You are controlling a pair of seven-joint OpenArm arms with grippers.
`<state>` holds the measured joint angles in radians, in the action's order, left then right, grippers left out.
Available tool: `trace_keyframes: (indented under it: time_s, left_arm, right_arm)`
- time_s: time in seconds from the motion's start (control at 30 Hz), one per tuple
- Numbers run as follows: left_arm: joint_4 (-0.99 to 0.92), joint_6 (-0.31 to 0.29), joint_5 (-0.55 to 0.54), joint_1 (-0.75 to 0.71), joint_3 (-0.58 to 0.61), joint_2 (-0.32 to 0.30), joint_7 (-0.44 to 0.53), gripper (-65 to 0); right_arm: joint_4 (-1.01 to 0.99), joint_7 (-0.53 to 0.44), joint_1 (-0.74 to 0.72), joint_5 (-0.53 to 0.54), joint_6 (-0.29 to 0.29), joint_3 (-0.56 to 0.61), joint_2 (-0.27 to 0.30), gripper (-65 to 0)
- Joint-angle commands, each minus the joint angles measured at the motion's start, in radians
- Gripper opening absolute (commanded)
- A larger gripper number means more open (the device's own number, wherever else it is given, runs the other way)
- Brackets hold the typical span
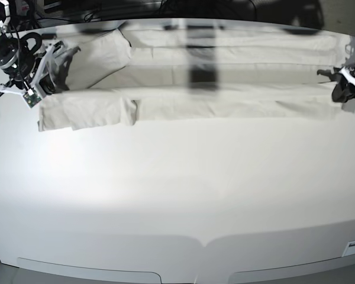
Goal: Fold the T-shirt properly
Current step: 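Grasp the folded edge with the right gripper and pull it toward the collar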
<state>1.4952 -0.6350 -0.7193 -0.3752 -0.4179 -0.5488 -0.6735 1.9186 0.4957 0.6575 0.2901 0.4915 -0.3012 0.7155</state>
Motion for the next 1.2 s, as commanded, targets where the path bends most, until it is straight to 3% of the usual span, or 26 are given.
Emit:
trace_keyframes:
  time_s: [0.0, 0.17, 0.6, 0.63, 0.67, 0.73, 0.83, 0.97, 1.17]
  left_arm:
    - [0.017, 0.0, -0.014, -0.005, -0.008, -0.02, 0.021, -65.0]
    - [0.017, -0.001, -0.015, -0.053, -0.008, -0.019, 0.012, -65.0]
    - [0.017, -0.005, 0.0, -0.076, -0.008, -0.02, 0.04, -65.0]
    - [0.017, -0.005, 0.007, -0.076, -0.008, -0.02, 0.043, -65.0]
    - [0.017, -0.005, 0.013, -0.076, -0.008, -0.02, 0.046, -59.5]
    - [0.017, -0.005, 0.012, -0.076, -0.008, -0.02, 0.047, -42.3]
    - [0.018, -0.004, 0.011, -0.071, -0.008, -0.02, 0.046, -25.2]
    - [0.024, -0.004, 0.011, -0.068, -0.008, -0.02, 0.055, -21.9]
    - [0.023, -0.003, 0.011, -0.068, -0.035, -0.02, 0.087, -21.9]
  right_arm:
    - [0.014, -0.007, 0.006, -0.003, -0.001, -0.013, 0.014, -65.0]
    - [0.014, 0.001, 0.061, -0.059, -0.001, -0.013, 0.013, -65.0]
    - [0.014, 0.0, 0.086, -0.058, -0.002, -0.013, 0.01, -65.0]
    - [0.014, 0.003, 0.085, -0.058, -0.002, -0.013, 0.011, -58.9]
    - [0.014, 0.002, 0.085, -0.058, -0.002, -0.013, 0.011, -51.9]
    - [0.014, -0.006, 0.085, -0.056, -0.002, -0.013, 0.011, -40.1]
    - [0.015, -0.051, 0.072, 0.008, 0.005, -0.013, 0.011, -34.6]
    - [0.016, -0.05, 0.006, 0.158, 0.018, -0.013, 0.01, -34.6]
    - [0.016, -0.034, -0.068, 0.227, 0.029, -0.012, 0.007, -34.6]
